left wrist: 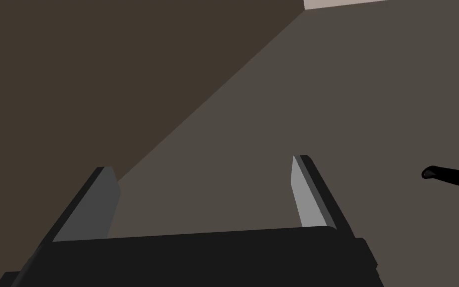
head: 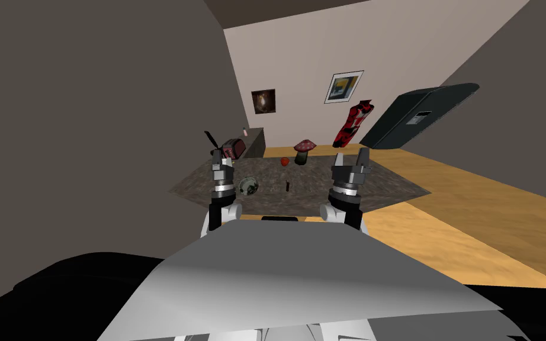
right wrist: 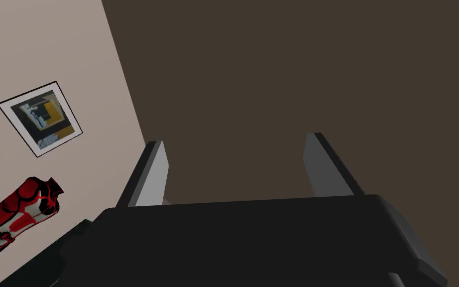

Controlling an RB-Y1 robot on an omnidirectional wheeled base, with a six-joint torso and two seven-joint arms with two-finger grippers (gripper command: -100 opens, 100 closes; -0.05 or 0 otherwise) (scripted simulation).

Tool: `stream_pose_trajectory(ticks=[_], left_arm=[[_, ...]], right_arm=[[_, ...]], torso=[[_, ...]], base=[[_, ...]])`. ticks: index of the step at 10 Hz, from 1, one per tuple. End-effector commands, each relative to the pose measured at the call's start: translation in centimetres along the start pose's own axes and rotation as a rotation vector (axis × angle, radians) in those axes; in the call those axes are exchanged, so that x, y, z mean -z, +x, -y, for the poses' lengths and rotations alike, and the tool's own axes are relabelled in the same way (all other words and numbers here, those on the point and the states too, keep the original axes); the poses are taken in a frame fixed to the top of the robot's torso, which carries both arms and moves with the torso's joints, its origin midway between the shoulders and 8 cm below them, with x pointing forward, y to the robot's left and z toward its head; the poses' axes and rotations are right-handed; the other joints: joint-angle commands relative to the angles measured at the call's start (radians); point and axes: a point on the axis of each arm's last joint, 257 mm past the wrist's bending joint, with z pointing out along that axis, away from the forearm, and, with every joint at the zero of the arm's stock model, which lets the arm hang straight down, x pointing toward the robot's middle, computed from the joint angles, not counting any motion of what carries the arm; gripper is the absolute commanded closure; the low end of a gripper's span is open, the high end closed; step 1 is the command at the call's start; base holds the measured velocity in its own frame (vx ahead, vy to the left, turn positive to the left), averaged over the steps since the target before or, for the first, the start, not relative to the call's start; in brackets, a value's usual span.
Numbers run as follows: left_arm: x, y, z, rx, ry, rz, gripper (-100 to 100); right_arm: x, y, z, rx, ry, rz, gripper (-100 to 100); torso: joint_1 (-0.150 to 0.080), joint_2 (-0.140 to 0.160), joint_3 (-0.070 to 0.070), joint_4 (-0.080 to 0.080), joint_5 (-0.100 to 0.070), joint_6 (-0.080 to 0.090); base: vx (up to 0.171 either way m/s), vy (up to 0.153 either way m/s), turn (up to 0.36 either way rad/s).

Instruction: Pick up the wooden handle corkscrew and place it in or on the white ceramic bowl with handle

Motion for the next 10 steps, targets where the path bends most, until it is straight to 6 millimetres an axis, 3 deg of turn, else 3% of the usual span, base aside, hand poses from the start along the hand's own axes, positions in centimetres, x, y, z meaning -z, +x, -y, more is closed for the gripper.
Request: stream_pose_trajectory(ticks=[1, 3, 10], left_arm=[[0.0, 0.0, 0.0, 0.000, 0.000, 0.000, 0], [0.0, 0.0, 0.0, 0.000, 0.000, 0.000, 0], [0.0, 0.0, 0.0, 0.000, 0.000, 0.000, 0]], right_arm=[[0.1, 0.7, 0.9, 0.011, 0.020, -0.049, -100], [0.3, 1.3, 1.7, 0.021, 0.039, -0.085, -100], [2.5, 3.8, 9.0, 0.089, 0.193, -0.265, -100]], torso=[[0.000, 0.000, 0.000, 0.000, 0.000, 0.000], [0.003, 0.003, 0.002, 0.001, 0.000, 0.000], [0.008, 0.008, 0.005, 0.002, 0.002, 0.000]], base=[[-0.023, 0.022, 0.026], [-0.059, 0.048, 0.025], [-0.100, 0.097, 0.045]])
